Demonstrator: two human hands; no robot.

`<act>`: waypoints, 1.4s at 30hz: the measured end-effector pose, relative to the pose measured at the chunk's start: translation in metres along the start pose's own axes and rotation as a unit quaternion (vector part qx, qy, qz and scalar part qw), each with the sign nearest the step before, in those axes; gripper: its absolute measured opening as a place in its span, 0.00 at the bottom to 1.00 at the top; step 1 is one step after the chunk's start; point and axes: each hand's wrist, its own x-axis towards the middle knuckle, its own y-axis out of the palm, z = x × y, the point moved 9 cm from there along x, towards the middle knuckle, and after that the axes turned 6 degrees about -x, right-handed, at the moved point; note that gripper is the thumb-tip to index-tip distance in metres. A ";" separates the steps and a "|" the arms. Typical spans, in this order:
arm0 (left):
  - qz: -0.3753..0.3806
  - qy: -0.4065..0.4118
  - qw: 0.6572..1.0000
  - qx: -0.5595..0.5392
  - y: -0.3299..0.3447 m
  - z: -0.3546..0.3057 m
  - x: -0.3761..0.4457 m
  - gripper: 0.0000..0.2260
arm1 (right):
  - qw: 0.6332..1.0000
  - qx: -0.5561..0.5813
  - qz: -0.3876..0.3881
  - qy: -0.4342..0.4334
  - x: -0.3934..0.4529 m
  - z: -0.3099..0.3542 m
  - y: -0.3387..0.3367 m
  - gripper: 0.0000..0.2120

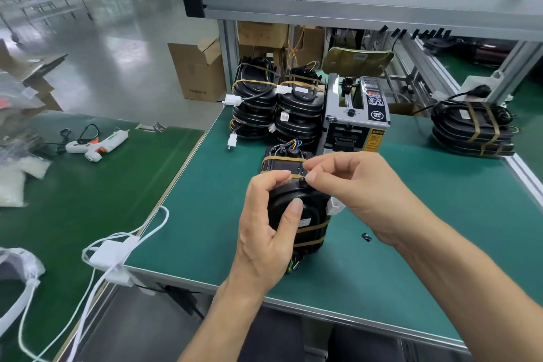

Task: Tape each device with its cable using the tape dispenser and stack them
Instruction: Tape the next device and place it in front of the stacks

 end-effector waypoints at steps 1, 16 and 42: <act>0.000 0.005 1.000 0.001 0.000 0.000 0.000 0.16 | 1.000 -0.007 -0.001 0.005 0.000 0.000 0.002 0.09; 0.016 0.077 0.995 0.054 0.004 -0.009 -0.001 0.12 | 0.995 -0.092 -0.035 0.013 -0.002 0.004 0.000 0.10; 0.001 0.067 0.992 0.103 0.004 -0.012 0.003 0.11 | 0.997 -0.048 -0.051 0.012 -0.003 -0.008 0.001 0.03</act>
